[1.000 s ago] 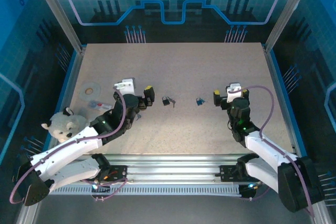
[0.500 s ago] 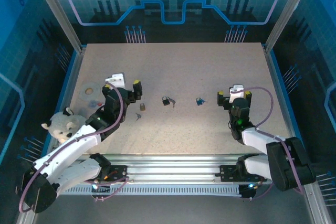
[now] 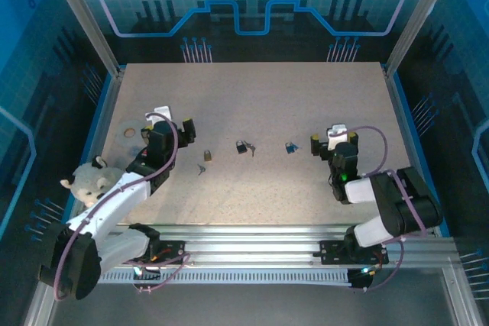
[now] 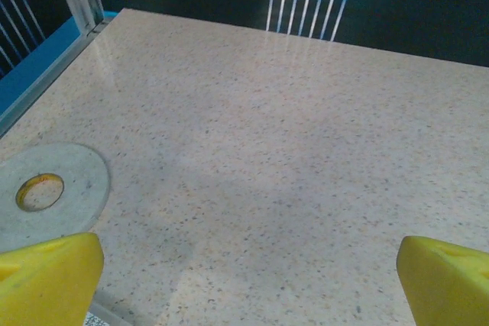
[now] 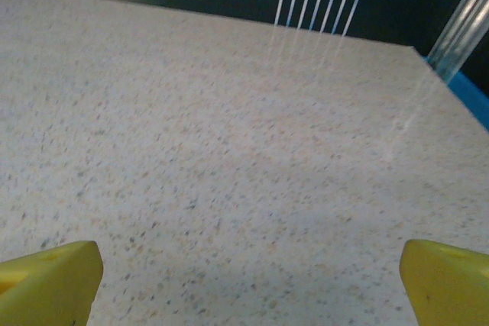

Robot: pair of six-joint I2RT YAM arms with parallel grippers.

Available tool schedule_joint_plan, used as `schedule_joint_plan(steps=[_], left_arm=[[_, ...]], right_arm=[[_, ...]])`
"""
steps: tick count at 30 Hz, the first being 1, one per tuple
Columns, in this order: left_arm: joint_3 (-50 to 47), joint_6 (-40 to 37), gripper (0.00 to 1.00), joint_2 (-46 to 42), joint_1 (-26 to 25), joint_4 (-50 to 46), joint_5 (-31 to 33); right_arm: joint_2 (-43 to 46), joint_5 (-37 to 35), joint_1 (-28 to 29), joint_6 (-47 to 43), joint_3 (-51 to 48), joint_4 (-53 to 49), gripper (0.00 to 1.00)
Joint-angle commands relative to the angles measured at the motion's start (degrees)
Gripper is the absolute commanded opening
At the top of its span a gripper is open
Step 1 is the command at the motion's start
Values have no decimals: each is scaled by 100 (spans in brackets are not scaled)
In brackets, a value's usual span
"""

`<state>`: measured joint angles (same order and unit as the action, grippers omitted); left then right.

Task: Lock with the key

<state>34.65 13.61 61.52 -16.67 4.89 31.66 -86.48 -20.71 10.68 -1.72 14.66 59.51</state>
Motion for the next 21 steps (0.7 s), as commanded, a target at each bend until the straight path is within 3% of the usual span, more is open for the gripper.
schedule_joint_plan(steps=[1, 9, 21], left_arm=[[-178, 89, 99, 58, 286, 358, -425], [-427, -346, 99, 232, 815, 726, -693], [-839, -769, 99, 903, 1436, 1922, -1129]], right_arm=[[-368, 90, -40, -214, 10, 1047, 100], [-239, 42, -164, 9, 485, -76, 100], [-238, 76, -197, 42, 529, -165, 100]])
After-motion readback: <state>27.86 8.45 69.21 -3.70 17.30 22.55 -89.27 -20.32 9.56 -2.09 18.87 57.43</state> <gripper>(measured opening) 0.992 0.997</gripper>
